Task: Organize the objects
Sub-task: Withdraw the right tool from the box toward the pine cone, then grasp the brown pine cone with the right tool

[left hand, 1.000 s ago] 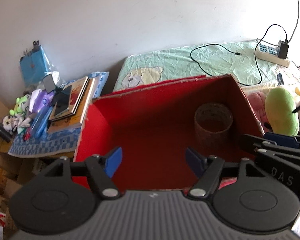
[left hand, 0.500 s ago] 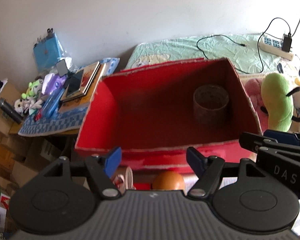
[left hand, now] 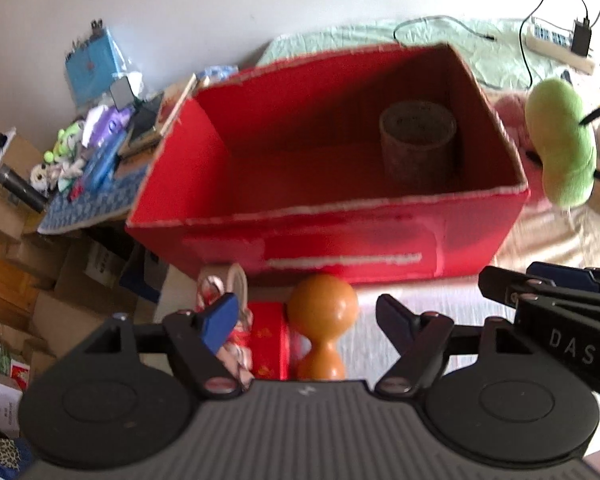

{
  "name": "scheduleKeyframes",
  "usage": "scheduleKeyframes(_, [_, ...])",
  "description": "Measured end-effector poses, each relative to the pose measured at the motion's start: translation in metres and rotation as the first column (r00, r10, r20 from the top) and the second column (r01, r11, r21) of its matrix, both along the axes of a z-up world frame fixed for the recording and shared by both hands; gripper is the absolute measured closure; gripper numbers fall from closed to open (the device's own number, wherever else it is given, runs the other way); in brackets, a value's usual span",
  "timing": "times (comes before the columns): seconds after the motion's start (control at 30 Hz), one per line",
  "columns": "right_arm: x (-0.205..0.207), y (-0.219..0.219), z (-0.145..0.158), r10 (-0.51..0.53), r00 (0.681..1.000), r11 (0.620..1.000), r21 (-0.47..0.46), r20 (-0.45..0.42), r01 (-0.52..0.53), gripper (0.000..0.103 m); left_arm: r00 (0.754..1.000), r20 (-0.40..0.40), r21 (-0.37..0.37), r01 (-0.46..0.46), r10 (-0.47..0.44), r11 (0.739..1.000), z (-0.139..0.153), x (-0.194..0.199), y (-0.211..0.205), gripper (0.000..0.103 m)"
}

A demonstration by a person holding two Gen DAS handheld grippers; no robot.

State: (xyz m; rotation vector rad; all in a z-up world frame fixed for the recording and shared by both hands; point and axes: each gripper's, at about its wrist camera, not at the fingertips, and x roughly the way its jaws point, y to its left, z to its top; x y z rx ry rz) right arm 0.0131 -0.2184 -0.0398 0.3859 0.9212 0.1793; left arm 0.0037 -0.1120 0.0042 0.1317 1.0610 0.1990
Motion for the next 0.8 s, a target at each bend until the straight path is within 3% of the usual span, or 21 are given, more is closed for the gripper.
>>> scheduleKeyframes(0.23, [-0.006, -0.004, -0.022, 0.015, 0.999, 0.997, 0.077, -0.044, -0.011, 0.061, 0.999, -0.031, 0.002, -0.005, 0.005, 1.0, -0.016, -0.008, -0.001, 0.021])
scheduleKeyframes(0.43, [-0.012, -0.014, -0.036, 0.035, 0.998, 0.984, 0.175, -0.059, -0.024, 0.061, 1.0, 0.012, -0.004, 0.004, -0.004, 1.0, -0.013, -0.015, -0.001, 0.019])
scheduleKeyframes(0.7, [-0.018, -0.031, -0.048, 0.095, 0.993, 0.95, 0.303, -0.064, -0.072, 0.06, 0.989, 0.114, -0.101, 0.109, -0.097, 0.989, -0.002, -0.052, 0.012, 0.016])
scheduleKeyframes(0.8, [-0.018, -0.037, -0.059, 0.126, 0.988, 0.92, 0.383, -0.094, -0.081, 0.06, 0.986, 0.098, -0.173, 0.154, -0.138, 0.973, -0.011, -0.073, 0.013, 0.016])
